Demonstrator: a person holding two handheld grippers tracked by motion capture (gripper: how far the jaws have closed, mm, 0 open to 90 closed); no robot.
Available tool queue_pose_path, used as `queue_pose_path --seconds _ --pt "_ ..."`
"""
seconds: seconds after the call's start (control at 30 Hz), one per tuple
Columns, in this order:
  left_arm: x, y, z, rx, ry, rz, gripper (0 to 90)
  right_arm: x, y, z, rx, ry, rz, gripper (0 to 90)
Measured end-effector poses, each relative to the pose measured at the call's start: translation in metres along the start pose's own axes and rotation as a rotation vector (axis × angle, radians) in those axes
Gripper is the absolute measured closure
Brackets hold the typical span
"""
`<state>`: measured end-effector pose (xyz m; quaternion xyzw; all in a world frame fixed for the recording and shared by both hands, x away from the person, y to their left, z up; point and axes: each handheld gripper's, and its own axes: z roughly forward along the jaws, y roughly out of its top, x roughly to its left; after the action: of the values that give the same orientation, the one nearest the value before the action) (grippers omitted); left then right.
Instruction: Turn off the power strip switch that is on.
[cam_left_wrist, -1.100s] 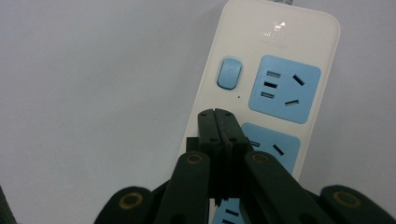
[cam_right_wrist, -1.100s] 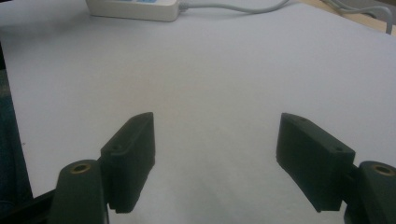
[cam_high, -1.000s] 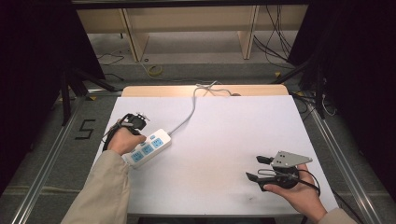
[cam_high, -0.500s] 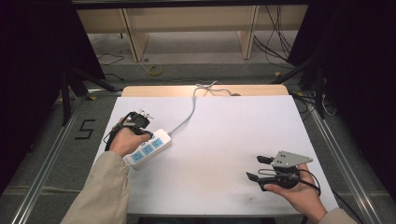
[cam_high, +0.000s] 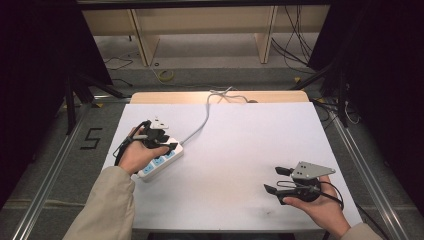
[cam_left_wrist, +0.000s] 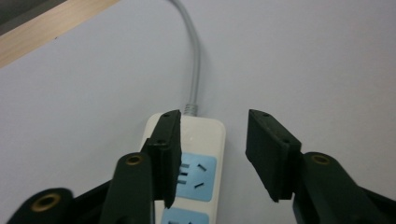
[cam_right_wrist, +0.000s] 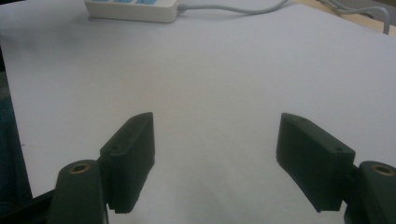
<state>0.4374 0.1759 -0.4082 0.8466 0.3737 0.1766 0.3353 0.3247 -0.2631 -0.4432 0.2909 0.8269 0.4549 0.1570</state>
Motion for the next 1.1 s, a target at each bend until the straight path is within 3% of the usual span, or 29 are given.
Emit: queue_pose_path --seconds 0.2,0.4,0.5,0.77,1.1 --pt "-0.010 -0.006 0.000 -0.063 -0.033 0.036 39.0 0.000 0.000 0.000 0.001 -0.001 0.002 28.4" --pt "-0.026 -0.011 -0.004 -0.128 -0.111 0.055 31.3 -0.001 -0.001 0.001 0.004 0.005 0.005 28.0" --pt "-0.033 -0.014 -0.006 -0.140 -0.103 0.073 26.9 -0.001 -0.001 0.000 0.005 0.005 0.005 27.9" --pt "-0.048 -0.029 -0.009 -0.153 -0.096 0.073 17.6 -0.002 -0.001 0.001 0.011 0.007 0.007 27.3" --pt "-0.059 -0.047 -0.011 -0.166 -0.090 0.099 16.3 -0.002 -0.001 0.001 0.012 0.008 0.007 27.0"
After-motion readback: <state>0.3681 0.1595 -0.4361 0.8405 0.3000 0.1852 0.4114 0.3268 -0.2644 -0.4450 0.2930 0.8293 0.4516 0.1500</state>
